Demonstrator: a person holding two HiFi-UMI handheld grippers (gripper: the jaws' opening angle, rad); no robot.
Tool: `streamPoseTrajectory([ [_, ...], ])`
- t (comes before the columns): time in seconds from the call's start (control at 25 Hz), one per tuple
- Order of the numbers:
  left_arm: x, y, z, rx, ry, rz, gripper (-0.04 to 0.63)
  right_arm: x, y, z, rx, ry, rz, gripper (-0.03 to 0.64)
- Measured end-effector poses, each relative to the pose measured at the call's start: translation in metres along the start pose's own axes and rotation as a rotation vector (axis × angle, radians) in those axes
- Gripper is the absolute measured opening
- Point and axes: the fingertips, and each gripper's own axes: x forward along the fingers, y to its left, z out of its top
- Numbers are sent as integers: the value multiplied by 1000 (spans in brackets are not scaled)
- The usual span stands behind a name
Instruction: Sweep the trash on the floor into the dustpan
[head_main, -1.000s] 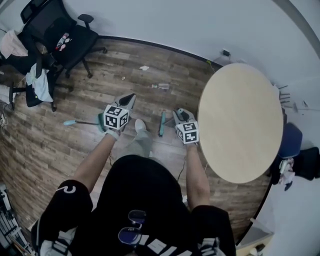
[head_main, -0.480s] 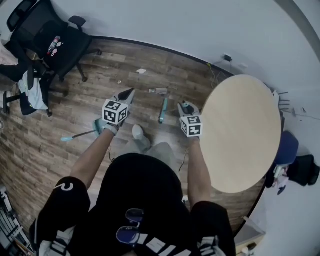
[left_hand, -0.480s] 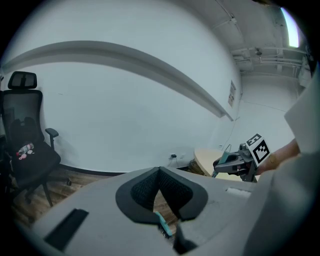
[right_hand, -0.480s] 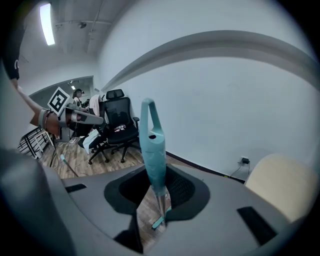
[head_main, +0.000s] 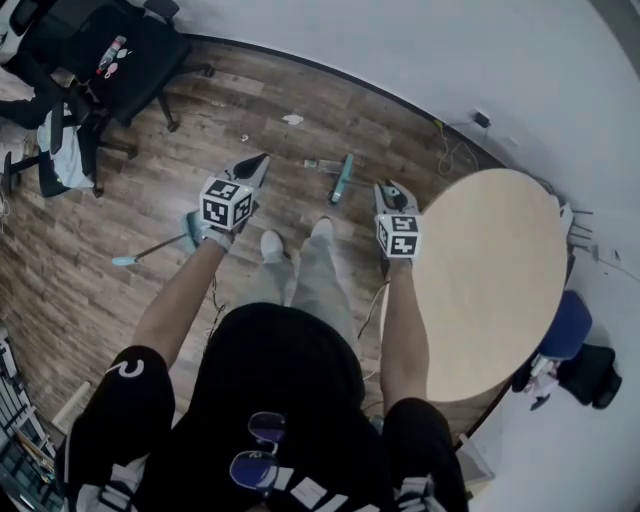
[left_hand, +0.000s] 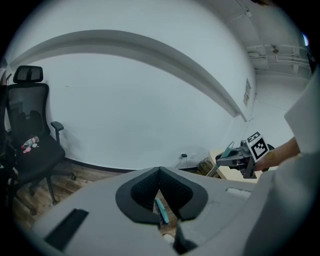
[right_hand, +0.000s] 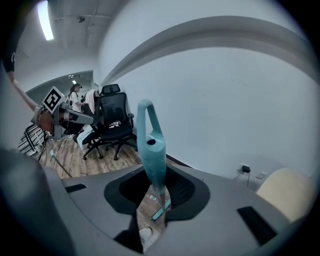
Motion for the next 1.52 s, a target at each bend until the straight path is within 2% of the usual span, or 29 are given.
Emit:
streamPoseTrajectory([
  [0.28, 49, -4, 2, -33, 14, 35, -3, 33, -54, -10, 3, 35, 14, 84],
  [0.68, 89, 14, -20, -96, 19, 101, -3, 114, -83, -50, -40, 135, 55, 86],
  [1.0, 73, 44, -53, -183, -2, 215, -3, 167, -47, -29, -70, 90, 148, 86],
  [1.32, 17, 74, -93, -278, -46, 337, -3, 197, 4, -4, -212, 65, 240, 86],
  [1.52, -12, 92, -113, -309, -64, 370, -3, 207, 35, 5, -263, 65, 264, 86],
])
